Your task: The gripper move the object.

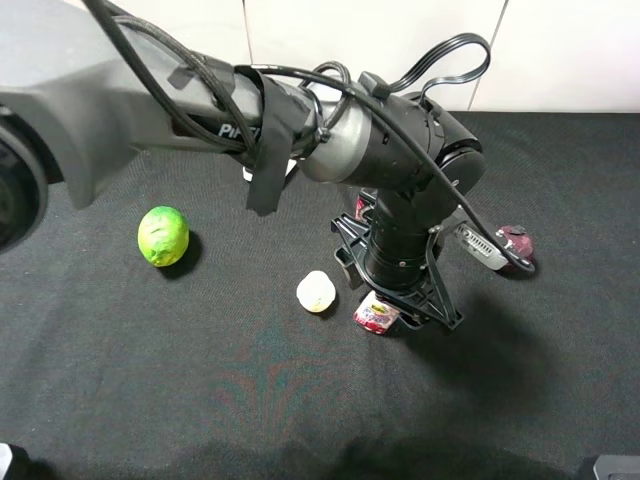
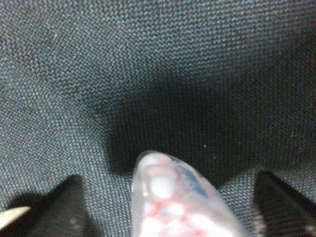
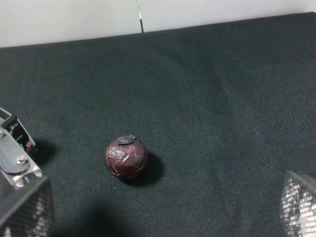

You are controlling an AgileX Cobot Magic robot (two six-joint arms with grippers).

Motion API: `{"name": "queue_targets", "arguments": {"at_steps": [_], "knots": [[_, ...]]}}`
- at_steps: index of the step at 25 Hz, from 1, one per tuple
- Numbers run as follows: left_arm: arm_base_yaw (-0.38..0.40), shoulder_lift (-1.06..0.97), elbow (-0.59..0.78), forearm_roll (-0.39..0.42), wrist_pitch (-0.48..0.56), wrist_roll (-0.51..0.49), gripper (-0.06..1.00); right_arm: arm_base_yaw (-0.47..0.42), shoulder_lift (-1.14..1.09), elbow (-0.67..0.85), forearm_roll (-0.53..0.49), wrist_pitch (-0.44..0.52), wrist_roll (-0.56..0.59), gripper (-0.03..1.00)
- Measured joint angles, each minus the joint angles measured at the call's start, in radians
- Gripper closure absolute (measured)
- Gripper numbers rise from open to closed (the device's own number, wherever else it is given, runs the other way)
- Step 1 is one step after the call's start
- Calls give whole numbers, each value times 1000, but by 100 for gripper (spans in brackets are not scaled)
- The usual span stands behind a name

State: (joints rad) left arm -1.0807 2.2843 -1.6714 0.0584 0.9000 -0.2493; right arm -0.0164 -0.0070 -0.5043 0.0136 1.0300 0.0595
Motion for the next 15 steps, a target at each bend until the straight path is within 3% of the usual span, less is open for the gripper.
{"name": "queue_targets", "arguments": {"at_steps": [5,15], "knots": [[0,0,-40,-2,60,0,13,0,0,0,1,0,0,27],[0,-2,-215,-2,196,16,13,0,0,0,1,0,0,27]]}}
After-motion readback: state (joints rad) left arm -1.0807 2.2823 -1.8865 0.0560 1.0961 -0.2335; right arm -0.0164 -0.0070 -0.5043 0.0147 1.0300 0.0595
